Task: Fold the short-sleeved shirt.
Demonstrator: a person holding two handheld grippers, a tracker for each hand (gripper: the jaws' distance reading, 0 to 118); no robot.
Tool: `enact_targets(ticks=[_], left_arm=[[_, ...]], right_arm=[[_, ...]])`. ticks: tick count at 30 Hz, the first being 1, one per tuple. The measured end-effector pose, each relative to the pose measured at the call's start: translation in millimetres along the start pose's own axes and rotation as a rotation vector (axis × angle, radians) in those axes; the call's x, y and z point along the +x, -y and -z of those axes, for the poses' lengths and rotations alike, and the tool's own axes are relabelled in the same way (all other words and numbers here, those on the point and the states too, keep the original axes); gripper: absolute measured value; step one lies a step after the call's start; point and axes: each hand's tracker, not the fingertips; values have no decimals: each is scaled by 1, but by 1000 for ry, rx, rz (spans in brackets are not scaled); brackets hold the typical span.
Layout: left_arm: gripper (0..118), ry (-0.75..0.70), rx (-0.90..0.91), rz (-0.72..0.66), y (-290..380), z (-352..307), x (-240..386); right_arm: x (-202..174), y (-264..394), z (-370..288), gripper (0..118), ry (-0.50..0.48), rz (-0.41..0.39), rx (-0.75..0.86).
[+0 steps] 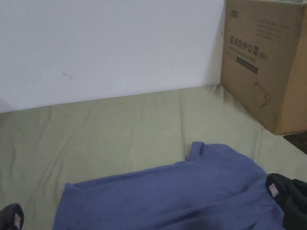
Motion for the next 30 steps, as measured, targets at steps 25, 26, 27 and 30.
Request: enact_targets(ticks=[25,26,27,30], left_arm=[[56,33,-766,107,122,189,-48],[19,81,-743,115,118,183,-46],[9,27,-692,205,111,179,-45],[6,19,-678,181,96,176,-48]], right_arm=[[19,21,35,0,-39,0,-226],[23,21,35,0,-28,4,-225],[31,21,36,0,-14,27,-226],[68,17,41,0,18,130,-233]])
